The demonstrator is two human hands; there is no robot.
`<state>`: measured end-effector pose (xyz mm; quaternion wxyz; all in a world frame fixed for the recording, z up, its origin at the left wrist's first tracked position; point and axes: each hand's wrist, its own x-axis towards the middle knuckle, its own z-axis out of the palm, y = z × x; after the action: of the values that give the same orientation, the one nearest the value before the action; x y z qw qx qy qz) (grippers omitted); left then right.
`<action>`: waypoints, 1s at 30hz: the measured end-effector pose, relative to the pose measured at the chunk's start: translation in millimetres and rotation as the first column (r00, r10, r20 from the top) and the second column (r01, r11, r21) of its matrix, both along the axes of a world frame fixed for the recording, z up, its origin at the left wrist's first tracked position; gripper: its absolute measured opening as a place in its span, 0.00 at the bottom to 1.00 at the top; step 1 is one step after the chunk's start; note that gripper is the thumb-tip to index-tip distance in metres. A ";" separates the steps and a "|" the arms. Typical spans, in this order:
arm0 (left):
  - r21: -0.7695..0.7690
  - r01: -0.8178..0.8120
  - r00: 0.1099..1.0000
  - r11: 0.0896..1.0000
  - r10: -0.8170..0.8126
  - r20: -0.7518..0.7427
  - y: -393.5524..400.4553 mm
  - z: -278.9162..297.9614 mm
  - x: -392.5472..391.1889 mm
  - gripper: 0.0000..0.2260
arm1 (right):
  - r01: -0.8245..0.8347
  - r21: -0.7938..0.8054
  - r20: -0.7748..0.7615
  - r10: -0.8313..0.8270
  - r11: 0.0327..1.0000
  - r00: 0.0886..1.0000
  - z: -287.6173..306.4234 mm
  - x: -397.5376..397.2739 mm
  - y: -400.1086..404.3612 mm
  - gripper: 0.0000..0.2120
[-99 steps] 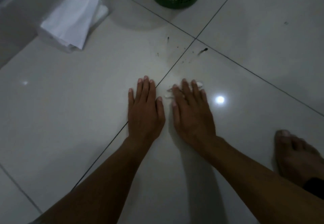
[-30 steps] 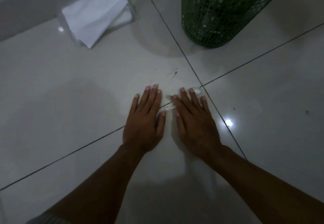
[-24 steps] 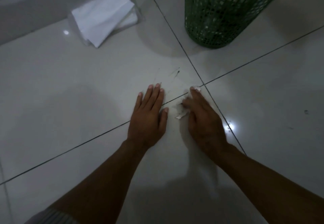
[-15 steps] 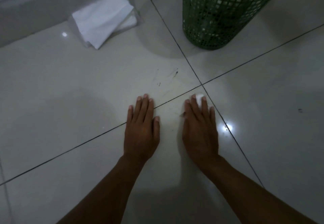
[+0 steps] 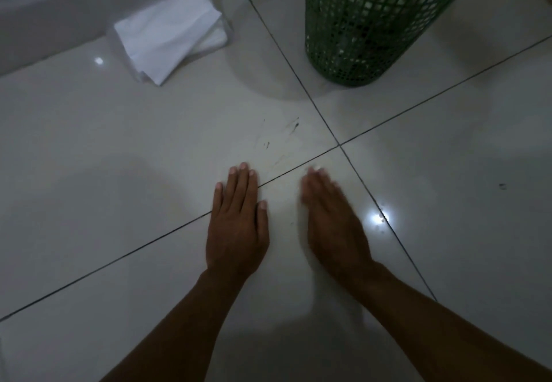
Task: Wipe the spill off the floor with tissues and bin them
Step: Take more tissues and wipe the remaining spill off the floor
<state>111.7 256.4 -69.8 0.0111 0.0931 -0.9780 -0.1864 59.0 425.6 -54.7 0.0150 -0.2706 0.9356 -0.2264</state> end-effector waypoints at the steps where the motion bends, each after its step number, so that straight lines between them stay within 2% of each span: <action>1: 0.002 -0.002 1.000 1.000 0.002 0.003 0.1 -0.1 -0.3 0.26 | 0.099 -0.003 0.032 -0.099 0.995 0.995 -0.2 -11.7 -8.1 0.25; 3: 0.005 -0.004 1.000 1.000 0.004 0.010 -0.5 0.4 -0.9 0.26 | 0.211 0.017 0.091 -0.212 0.977 0.973 -0.3 -27.1 -29.0 0.26; 4: 0.010 -0.001 1.000 1.000 0.001 0.011 -0.6 0.6 -0.9 0.26 | 0.203 0.028 0.088 -0.204 0.979 0.975 -1.1 -26.9 -36.6 0.27; 8: 0.057 0.001 1.000 0.998 -0.001 -0.009 -3.1 2.8 2.0 0.25 | -0.093 -0.023 0.024 0.093 0.995 0.995 -3.4 1.8 -26.4 0.26; 10: 0.073 0.007 0.999 0.997 -0.004 -0.033 -8.4 4.0 2.0 0.24 | -0.149 -0.055 -0.013 0.149 0.987 0.989 -3.7 -0.7 -14.3 0.23; 12: 0.070 0.014 0.998 0.997 -0.010 -0.060 -15.5 4.1 -0.3 0.24 | -0.071 -0.099 -0.040 0.067 0.993 0.997 -3.2 -8.4 -12.9 0.21; 15: 0.024 -0.006 0.998 1.000 0.007 -0.068 -29.7 4.6 -4.9 0.25 | 0.137 -0.157 0.017 -0.136 0.978 0.991 -1.2 -3.6 -22.8 0.19; 19: -0.025 -0.061 0.998 0.998 0.061 -0.024 -42.8 1.8 -7.5 0.26 | 0.247 -0.024 0.100 -0.244 0.969 0.965 -1.7 5.6 -49.8 0.24; 21: -0.037 -0.098 0.995 0.995 0.098 -0.002 -43.7 -0.1 -7.6 0.27 | 0.241 0.010 0.126 -0.240 0.971 0.963 -2.7 2.9 -61.7 0.24; 26: -0.040 -0.107 0.994 0.993 0.107 -0.003 -42.7 -0.8 -7.5 0.28 | -0.045 0.041 -0.016 0.046 0.998 0.999 -8.3 0.0 -36.6 0.24; 27: -0.037 -0.108 0.994 0.993 0.108 -0.003 -43.6 -1.3 -7.6 0.28 | -0.017 0.038 -0.019 0.018 0.999 1.000 -8.4 -5.7 -34.8 0.24; 30: -0.041 -0.113 0.993 0.993 0.114 0.008 -44.5 -2.7 -8.6 0.28 | 0.237 0.058 0.049 -0.240 0.970 0.970 -6.6 -36.1 -61.9 0.26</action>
<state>103.1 211.9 -72.5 0.0186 0.1492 -0.9747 -0.1652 22.9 363.7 -61.2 0.0206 -0.1495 0.9661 -0.2097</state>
